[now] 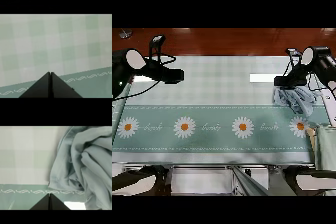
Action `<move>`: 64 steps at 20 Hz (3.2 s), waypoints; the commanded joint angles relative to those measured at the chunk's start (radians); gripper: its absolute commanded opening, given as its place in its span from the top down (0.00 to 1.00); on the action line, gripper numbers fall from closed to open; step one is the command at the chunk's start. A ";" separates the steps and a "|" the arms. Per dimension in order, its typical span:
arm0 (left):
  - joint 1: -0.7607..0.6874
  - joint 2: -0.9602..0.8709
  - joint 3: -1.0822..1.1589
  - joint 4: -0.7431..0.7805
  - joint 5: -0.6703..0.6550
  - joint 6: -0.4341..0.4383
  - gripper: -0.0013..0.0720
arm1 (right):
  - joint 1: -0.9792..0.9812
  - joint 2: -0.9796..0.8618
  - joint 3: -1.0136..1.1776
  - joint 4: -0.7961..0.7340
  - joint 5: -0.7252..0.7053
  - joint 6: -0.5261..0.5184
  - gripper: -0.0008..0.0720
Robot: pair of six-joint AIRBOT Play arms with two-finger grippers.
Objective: Fold the shirts.
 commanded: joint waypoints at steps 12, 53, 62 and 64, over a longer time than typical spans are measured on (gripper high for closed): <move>0.000 -0.001 0.000 0.000 0.000 0.000 0.95 | 0.000 -0.001 0.000 0.000 0.000 0.000 0.95; -0.010 0.673 -0.431 -0.117 -0.071 0.024 0.02 | -0.181 0.406 0.423 0.304 -0.209 -0.224 0.95; -0.014 0.783 -0.589 -0.117 -0.024 -0.095 0.02 | 0.153 0.409 0.471 0.368 -0.034 -0.360 0.95; -0.014 0.783 -0.589 -0.117 0.009 -0.095 0.02 | 0.243 0.320 0.471 0.367 0.077 -0.359 0.95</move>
